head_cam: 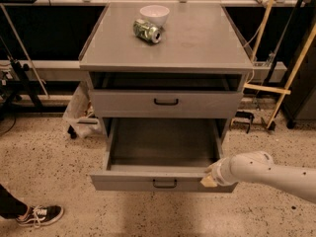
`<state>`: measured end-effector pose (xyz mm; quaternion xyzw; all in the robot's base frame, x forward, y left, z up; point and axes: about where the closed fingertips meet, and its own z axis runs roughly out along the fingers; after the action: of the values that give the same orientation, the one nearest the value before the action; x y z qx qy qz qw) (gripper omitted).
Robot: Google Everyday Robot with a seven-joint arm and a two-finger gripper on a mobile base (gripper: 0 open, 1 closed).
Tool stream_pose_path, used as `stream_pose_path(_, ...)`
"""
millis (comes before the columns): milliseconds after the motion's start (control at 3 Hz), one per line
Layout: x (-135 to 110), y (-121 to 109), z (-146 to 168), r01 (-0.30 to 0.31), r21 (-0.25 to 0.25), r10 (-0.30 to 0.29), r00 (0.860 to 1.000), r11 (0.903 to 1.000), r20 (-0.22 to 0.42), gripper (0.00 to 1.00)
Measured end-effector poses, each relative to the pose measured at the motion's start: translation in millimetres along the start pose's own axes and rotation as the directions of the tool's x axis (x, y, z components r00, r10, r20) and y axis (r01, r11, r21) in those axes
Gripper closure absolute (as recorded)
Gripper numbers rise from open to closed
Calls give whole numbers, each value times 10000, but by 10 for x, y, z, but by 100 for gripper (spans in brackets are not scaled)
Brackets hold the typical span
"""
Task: Open middle drawer
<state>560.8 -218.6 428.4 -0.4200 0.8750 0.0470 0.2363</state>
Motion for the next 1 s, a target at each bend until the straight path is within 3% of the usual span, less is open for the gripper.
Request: stream_pose_path(1000,88,88,-41,-193,55,192,9997,9998,126,100)
